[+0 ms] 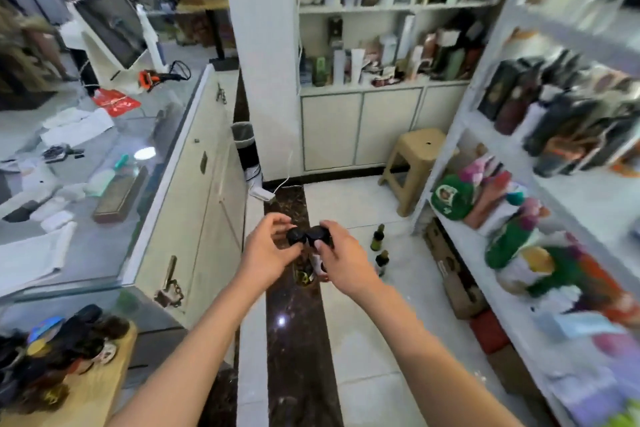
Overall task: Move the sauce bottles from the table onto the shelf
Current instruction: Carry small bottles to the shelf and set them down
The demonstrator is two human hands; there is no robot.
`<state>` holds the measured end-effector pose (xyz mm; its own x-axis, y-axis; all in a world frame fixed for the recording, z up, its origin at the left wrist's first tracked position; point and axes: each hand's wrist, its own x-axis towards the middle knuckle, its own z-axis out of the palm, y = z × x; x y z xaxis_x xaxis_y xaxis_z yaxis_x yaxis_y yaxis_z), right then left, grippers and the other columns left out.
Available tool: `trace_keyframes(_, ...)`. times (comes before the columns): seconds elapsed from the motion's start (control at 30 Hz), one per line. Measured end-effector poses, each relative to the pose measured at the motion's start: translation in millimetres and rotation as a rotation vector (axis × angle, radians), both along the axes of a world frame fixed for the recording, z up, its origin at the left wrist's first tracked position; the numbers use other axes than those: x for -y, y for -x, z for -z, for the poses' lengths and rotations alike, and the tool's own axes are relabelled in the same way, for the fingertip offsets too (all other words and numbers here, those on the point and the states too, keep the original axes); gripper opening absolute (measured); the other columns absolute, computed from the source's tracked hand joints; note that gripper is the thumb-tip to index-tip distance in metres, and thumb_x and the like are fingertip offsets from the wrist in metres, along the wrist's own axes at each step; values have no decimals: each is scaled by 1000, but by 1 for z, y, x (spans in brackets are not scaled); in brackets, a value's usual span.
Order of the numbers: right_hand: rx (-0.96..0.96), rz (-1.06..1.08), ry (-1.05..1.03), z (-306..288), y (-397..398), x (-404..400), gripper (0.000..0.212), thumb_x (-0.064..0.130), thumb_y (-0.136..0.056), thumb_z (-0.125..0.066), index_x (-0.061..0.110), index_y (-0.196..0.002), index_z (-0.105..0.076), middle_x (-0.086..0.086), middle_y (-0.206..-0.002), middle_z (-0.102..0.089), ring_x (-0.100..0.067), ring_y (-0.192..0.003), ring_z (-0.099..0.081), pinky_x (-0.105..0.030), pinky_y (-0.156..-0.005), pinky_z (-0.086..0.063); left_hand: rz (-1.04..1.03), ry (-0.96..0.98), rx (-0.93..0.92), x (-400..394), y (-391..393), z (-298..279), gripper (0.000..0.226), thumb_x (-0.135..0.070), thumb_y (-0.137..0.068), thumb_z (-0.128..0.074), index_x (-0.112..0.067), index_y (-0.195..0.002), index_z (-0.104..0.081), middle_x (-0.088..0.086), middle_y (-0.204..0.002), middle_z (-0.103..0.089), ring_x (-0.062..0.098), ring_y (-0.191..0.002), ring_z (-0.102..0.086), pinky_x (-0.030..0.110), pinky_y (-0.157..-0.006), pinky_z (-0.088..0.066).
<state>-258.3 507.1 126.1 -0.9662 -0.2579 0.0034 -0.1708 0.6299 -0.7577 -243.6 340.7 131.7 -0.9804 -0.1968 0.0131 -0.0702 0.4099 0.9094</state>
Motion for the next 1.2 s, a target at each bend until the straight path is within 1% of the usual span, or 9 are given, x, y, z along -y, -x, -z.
trace_keyframes(0.1,-73,123,39,-27,8,-76,42,25,-101,-49,15,-141,-45,-9,-136,-56,-28,-123,-53,-36,-100,-43,90,-46,-78,-78,27,-28,46,-3,-72,-79,-21,-108,-56,-3,-104,-66,5,-98,-63,8,-76,-47)
trace_keyframes(0.17,-125,192,40,-45,10,-128,42,26,-102,-48,15,-142,-45,-9,-136,-56,-27,-123,-53,-36,-101,-42,160,-79,-136,-132,41,-48,45,-2,-73,-79,-20,-107,-56,-3,-103,-66,3,-96,-63,6,-70,-47)
trace_keyframes(0.3,-237,340,73,-79,3,-226,39,25,-101,-49,15,-139,-47,-7,-130,-61,-23,-118,-57,-34,-99,-45,309,-126,-232,-232,59,-81,42,-8,-74,-78,-29,-101,-55,-10,-101,-67,1,-92,-64,14,-71,-52)
trace_keyframes(0.5,-339,548,154,-123,-27,-342,33,25,-101,-49,22,-134,-50,0,-117,-64,-19,-108,-61,-42,-96,-50,490,-186,-345,-364,62,-125,42,-15,-74,-80,-39,-95,-53,-13,-100,-67,3,-93,-65,20,-75,-55)
trace_keyframes(0.63,-421,709,152,-149,-49,-402,39,25,-100,-52,22,-139,-50,-2,-123,-66,-16,-110,-63,-38,-97,-51,616,-203,-419,-435,58,-153,43,-23,-74,-82,-41,-98,-52,-19,-101,-65,-1,-95,-64,22,-72,-56)
trace_keyframes(0.8,-552,884,85,-184,-75,-466,31,21,-97,-56,18,-128,-58,4,-110,-67,-18,-105,-63,-25,-85,-50,775,-258,-483,-513,48,-187,44,-22,-73,-83,-33,-104,-54,-17,-102,-66,-13,-91,-61,3,-66,-47)
trace_keyframes(0.97,-621,1033,53,-215,-95,-522,33,23,-96,-58,20,-128,-59,2,-110,-70,-14,-99,-65,-34,-87,-53,862,-334,-570,-586,39,-219,40,-19,-70,-85,-28,-96,-55,-13,-97,-68,-4,-89,-65,19,-73,-54)
trace_keyframes(1.1,-705,1122,-76,-233,-97,-564,30,19,-94,-59,16,-123,-63,-1,-111,-72,-21,-102,-65,-36,-88,-51,902,-379,-611,-640,40,-233,38,-18,-69,-85,-27,-91,-56,-13,-93,-69,-1,-86,-67,23,-73,-55)
trace_keyframes(1.2,-717,1141,-115,-247,-85,-598,20,19,-93,-59,19,-112,-67,3,-102,-73,-18,-95,-67,-33,-82,-52,901,-366,-629,-679,52,-245,35,-23,-70,-85,-30,-87,-55,-15,-89,-68,-8,-83,-65,14,-70,-51)
